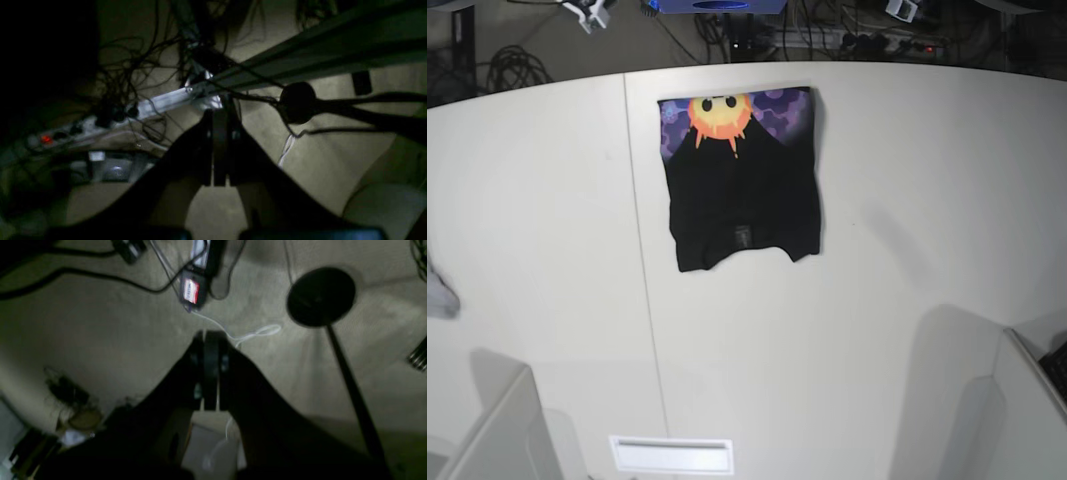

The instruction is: Fold the T-shirt properly

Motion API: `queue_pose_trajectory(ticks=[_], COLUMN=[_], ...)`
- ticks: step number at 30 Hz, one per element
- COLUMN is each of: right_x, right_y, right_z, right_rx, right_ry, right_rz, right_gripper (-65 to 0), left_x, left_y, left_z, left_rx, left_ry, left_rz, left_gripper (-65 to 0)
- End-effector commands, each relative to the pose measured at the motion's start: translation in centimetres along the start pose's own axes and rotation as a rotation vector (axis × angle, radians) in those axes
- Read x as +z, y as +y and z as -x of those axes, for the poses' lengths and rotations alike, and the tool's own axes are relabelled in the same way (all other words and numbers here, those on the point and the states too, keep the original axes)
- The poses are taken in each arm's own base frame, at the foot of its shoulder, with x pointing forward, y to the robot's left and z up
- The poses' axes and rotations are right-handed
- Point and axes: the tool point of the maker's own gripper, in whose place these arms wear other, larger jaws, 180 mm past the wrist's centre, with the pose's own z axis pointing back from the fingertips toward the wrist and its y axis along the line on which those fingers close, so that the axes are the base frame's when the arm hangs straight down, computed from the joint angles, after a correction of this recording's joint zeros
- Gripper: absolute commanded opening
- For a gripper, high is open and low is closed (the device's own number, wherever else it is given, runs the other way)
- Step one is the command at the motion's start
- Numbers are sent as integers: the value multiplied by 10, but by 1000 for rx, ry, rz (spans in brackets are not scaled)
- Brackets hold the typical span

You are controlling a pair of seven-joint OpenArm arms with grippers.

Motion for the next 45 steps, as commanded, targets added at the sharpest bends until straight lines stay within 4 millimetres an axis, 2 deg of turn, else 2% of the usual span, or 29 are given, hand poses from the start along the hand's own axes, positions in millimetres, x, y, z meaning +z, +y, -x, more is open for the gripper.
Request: queue_pose_trajectory(ticks=[1,3,5,11,13,16,18,21,24,26,28,34,45], right_x=[-4,-16,-33,-73,-80,-86,-94,-98,-97,-103,-107,-114,-111], right_y=[2,2,11,24,31,46,27,-5,-18,-9,-4,10,0], right_z=[13,21,30,32,33,35,32,25,29,21,17,4,-1], right_rx=[3,18,6,-58,-68,-40,2,113,172,167,156,-12,-119], right_ry=[29,63,86,105,106,96,58,21,37,32,37,-8,-42], right_rz=[-17,-40,-86,-186,-215,-257,-120,107,199,189,181,180,211], right_gripper=[-650,-650,-650,-650,-650,-650,-650,-650,-650,-650,-650,-650,-650], left_x=[2,-5,-14,-45,-54,-63,-67,-72,-74,-77,-78,-75,-74], left_y=[-8,-8,-8,-10,-12,-1,11,24,43,49,49,57,57], left_z=[11,19,27,50,51,45,41,34,26,21,24,32,36], left_rx=[29,57,99,235,267,268,248,220,189,163,111,-26,-51], left_ry=[13,34,54,139,157,166,169,168,166,167,200,261,275], left_rz=[18,14,4,-19,-21,-56,-105,-160,-224,-243,-245,-290,-318], left_gripper=[-650,-650,-650,-650,-650,-650,-650,-650,-650,-650,-650,-650,-650])
